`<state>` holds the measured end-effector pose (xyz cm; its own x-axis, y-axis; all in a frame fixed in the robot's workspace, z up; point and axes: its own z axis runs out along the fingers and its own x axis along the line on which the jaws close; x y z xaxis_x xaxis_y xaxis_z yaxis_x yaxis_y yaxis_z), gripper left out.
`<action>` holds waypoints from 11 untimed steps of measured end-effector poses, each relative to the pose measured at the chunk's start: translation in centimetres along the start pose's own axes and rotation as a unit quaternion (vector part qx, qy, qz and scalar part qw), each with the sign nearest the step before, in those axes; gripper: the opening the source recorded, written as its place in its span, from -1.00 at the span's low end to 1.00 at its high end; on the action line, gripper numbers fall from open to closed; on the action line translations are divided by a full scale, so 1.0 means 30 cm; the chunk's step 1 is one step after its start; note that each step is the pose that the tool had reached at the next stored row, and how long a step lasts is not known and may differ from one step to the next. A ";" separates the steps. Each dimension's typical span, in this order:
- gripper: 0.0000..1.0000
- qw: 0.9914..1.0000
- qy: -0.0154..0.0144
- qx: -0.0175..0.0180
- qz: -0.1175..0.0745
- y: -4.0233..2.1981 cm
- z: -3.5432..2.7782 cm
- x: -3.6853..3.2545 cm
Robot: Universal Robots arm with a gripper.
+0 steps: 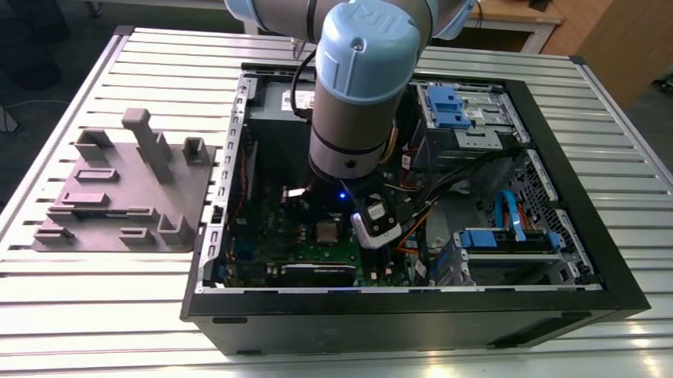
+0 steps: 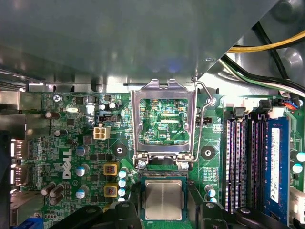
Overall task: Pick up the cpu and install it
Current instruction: 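Place the cpu into insertion slot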
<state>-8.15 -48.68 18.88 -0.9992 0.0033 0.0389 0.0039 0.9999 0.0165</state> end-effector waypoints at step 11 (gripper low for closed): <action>-0.06 1.000 0.000 0.000 0.000 0.000 0.001 0.000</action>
<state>-8.15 -48.69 18.85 -0.9992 0.0033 0.0390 0.0039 0.9999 0.0165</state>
